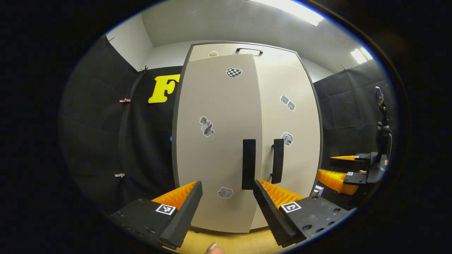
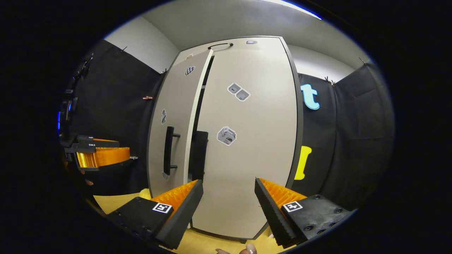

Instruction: Grasp the bottle in the cabinet with the left hand and place it on the coaster, then close the right door with the right hand and the left door with the left hand.

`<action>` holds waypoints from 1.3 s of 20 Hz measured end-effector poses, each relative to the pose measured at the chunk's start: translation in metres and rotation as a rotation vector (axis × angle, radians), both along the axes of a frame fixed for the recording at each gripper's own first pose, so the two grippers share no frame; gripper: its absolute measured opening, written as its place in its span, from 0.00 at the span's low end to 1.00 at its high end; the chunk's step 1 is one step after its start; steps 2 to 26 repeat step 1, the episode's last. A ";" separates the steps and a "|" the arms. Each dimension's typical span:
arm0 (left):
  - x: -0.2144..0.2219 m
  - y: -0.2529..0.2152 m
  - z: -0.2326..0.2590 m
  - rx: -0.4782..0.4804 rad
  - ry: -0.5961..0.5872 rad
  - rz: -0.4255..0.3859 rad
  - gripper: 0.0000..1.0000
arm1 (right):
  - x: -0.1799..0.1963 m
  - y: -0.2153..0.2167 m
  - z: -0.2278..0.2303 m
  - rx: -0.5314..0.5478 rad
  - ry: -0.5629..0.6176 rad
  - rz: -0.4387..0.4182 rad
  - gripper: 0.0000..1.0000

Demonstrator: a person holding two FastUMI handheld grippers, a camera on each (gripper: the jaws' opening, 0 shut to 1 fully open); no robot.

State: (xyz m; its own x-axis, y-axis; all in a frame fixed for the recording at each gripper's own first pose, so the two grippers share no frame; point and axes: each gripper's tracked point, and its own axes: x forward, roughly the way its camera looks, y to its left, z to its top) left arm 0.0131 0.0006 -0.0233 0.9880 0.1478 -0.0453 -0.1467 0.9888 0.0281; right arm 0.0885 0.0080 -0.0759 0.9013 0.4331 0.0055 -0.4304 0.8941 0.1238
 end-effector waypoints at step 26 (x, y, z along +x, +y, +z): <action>0.000 -0.001 0.000 0.002 0.001 -0.001 0.92 | 0.001 -0.001 0.000 0.000 0.000 -0.002 0.98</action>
